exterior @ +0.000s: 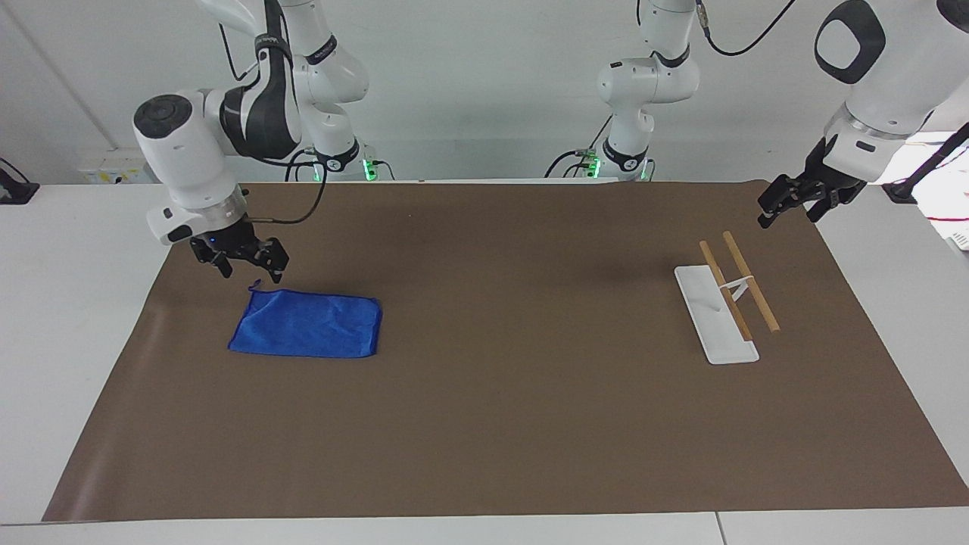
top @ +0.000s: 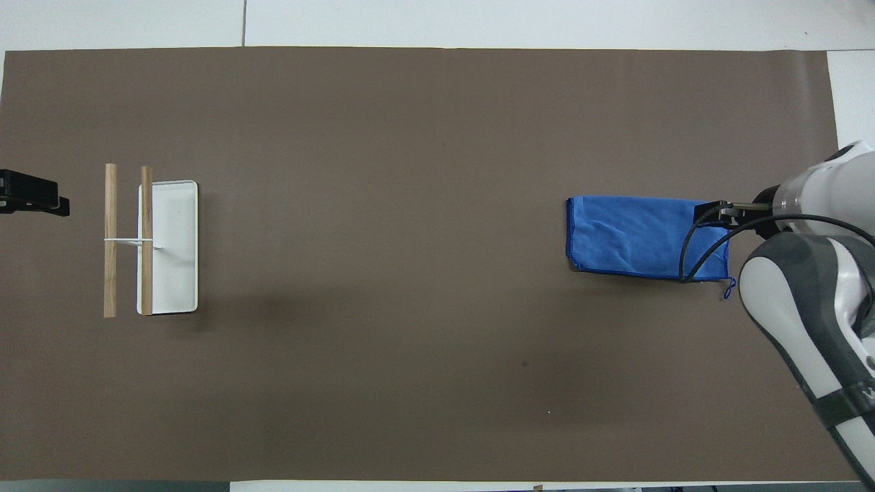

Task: Right arm passes towel to left arm to hang
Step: 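Reach the right gripper down onto the blue towel and grasp it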

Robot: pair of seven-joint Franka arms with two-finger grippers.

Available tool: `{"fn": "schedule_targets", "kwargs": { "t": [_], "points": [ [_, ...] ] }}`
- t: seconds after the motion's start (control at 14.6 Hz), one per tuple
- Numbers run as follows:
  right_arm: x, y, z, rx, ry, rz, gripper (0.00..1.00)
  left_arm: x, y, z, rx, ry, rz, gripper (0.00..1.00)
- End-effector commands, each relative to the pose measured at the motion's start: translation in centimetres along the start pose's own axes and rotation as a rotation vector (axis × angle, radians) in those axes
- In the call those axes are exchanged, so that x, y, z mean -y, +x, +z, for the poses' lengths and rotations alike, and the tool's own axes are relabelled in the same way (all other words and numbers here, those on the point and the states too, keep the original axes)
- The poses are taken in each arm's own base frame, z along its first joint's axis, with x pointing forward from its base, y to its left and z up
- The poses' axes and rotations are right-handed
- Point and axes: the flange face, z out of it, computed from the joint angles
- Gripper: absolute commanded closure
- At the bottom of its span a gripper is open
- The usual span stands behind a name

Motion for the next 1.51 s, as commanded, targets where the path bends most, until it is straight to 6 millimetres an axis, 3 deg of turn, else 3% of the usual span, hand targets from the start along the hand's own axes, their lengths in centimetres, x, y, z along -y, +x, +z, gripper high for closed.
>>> {"fn": "schedule_targets", "kwargs": {
  "t": [0.0, 0.48, 0.69, 0.76, 0.82, 0.96, 1.17, 1.24, 1.44],
  "points": [
    [-0.3, -0.6, 4.0, -0.019, 0.032, 0.033, 0.0, 0.1, -1.0, -0.3, 0.004, 0.014, 0.003, 0.0],
    [-0.7, -1.0, 10.9, 0.003, 0.045, -0.003, 0.0, 0.1, -1.0, -0.3, 0.004, 0.014, 0.003, 0.0],
    [-0.5, -1.3, 12.1, 0.015, 0.044, -0.009, 0.0, 0.1, -1.0, -0.3, 0.004, 0.014, 0.001, 0.0],
    [-0.5, -1.6, 12.5, 0.024, 0.043, -0.017, 0.06, 0.1, -1.0, -0.3, 0.004, 0.014, 0.003, 0.0],
    [-0.4, -1.8, 12.6, 0.028, 0.044, -0.044, 0.28, 0.1, -1.0, -0.3, 0.004, 0.014, 0.003, 0.0],
    [-0.5, -1.7, 12.8, 0.035, 0.044, -0.065, 1.0, 0.1, -1.0, -0.3, 0.004, 0.014, 0.003, 0.0],
    [0.1, -1.5, 12.4, 0.052, 0.044, -0.073, 1.0, 0.1, -1.0, -0.3, 0.004, 0.014, 0.003, 0.0],
    [1.2, -1.2, 11.6, 0.06, 0.045, -0.092, 1.0, 0.1, -1.0, -0.3, 0.004, 0.014, 0.003, 0.0],
    [4.3, 0.7, 6.8, 0.144, 0.041, -0.117, 1.0, 0.1, -1.0, -0.3, 0.004, 0.014, 0.003, 0.0]
  ]
}}
